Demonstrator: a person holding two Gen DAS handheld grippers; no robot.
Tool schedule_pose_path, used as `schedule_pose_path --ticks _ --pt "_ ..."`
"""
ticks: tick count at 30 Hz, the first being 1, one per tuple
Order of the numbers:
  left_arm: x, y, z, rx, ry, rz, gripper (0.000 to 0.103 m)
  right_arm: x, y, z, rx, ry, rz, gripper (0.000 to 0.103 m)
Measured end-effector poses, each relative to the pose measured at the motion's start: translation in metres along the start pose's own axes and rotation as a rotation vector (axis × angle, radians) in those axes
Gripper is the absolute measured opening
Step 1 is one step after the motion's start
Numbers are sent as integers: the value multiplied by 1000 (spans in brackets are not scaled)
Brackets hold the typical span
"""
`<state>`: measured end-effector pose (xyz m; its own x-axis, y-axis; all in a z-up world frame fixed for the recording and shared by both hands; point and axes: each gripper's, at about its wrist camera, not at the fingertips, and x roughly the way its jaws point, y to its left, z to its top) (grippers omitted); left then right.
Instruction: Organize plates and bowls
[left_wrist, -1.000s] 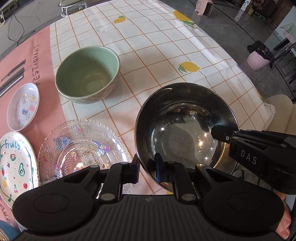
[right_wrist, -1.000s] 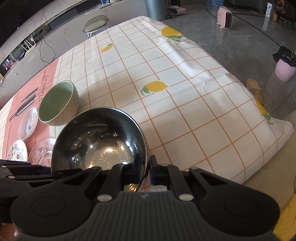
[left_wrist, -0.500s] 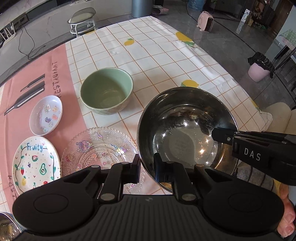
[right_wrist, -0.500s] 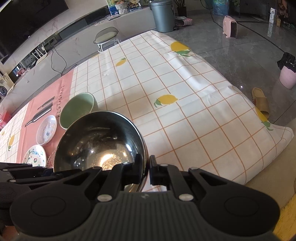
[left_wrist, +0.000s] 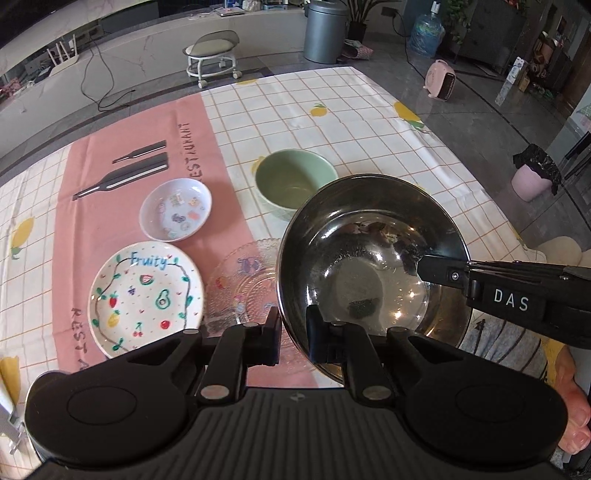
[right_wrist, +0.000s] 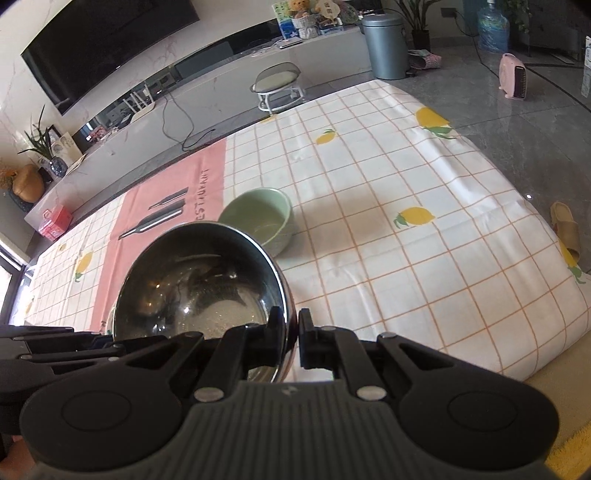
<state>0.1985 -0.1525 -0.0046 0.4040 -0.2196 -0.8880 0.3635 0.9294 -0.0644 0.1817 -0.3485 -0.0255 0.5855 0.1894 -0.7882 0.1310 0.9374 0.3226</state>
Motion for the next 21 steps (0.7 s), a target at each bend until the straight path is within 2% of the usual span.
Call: schedule_pose_path --ticks 8,16,21 --pt "-33 38 -15 -63 -42 28 14 -10 49 -8 -80 -12 80 6" --pt "-54 70 -35 -118 -61 45 13 -15 92 -15 -134 -7 112 6" --pt "-67 93 -49 -187 -80 37 13 -16 119 -19 -173 2 119 5"
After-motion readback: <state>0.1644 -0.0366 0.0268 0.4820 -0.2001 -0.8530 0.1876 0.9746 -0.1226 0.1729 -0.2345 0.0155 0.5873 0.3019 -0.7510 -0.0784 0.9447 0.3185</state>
